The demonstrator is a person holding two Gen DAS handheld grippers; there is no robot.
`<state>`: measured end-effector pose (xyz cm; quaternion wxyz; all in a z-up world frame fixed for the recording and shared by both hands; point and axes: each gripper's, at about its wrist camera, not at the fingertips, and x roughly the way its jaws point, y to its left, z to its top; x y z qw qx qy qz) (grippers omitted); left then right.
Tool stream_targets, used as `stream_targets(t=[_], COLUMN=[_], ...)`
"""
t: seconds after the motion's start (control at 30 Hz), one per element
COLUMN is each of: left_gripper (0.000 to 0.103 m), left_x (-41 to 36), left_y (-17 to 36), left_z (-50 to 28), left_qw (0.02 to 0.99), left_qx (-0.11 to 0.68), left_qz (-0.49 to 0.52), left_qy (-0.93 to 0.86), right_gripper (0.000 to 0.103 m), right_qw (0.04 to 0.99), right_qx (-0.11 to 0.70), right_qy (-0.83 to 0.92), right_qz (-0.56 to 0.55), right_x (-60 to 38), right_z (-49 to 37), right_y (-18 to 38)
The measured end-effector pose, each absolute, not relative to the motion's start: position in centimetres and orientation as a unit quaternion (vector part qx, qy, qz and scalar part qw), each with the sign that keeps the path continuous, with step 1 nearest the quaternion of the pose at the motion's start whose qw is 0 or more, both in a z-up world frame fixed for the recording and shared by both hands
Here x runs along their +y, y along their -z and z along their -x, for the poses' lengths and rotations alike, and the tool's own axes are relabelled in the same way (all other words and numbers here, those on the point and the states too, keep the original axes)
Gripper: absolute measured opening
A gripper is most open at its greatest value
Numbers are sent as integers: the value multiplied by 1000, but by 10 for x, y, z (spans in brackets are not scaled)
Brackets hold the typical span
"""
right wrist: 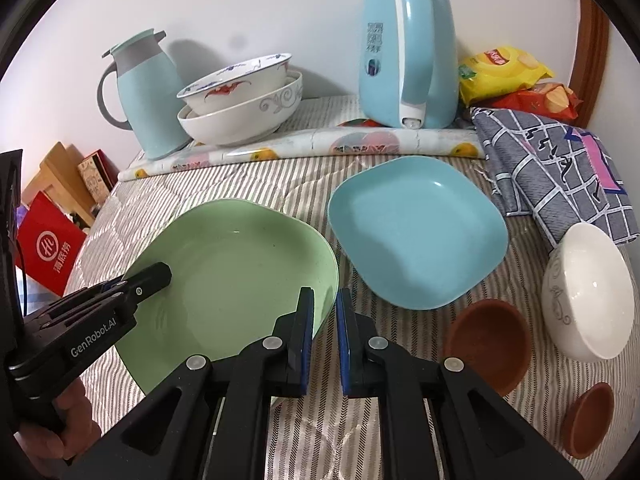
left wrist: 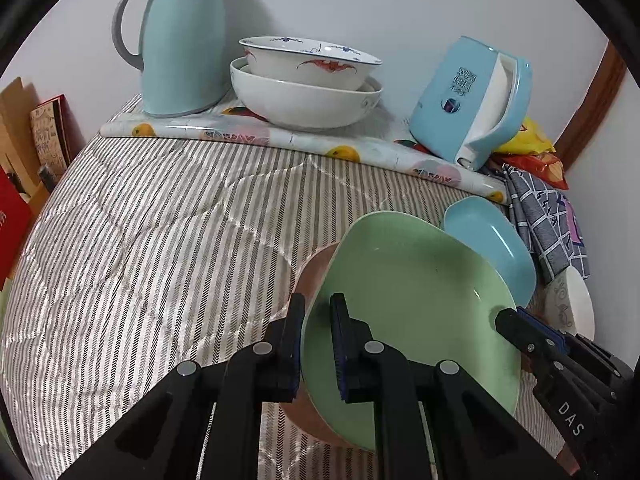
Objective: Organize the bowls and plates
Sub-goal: 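Lift the green plate and lower it onto the pink plate, open left tool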
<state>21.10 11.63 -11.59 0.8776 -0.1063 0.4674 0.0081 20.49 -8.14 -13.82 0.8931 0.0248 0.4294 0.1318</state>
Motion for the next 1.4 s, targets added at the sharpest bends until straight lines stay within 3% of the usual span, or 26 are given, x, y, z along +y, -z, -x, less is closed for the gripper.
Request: stream_targets(t=[0.57, 0.67, 0.7, 0.77, 0.83, 0.93, 1.03, 1.4], left_gripper=[13, 17, 22, 34, 37, 38, 46, 47], left_x=[118, 121, 122, 124, 125, 123, 120, 88], left_y=[125, 125, 125, 125, 121, 115, 106, 68], left_z=[-204, -202, -202, -201, -197, -191, -185, -174], left_qw=[883, 882, 881, 877, 878, 881, 886, 900], left_qx=[461, 462, 463, 469, 466, 462, 453, 422], left_qz=[87, 94, 95, 101, 108, 102, 101, 107], left_qy=[-18, -10, -8, -5, -6, -9, -6, 30], right_gripper=[13, 14, 14, 18, 32, 34, 36, 49], right_qw=[889, 888, 888, 887, 888, 894, 897, 917], right_qx=[438, 440, 439, 440, 439, 429, 423, 388], right_qy=[-134, -135, -136, -139, -135, -131, -127, -93], right_qz=[-7, -7, -9, -13, -16, -13, -12, -16], right_x=[-68, -66, -67, -68, -71, -73, -77, -114], right_z=[-207, -205, -204, -201, -198, -190, -182, -153], right_y=[159, 160, 159, 157, 153, 145, 137, 99])
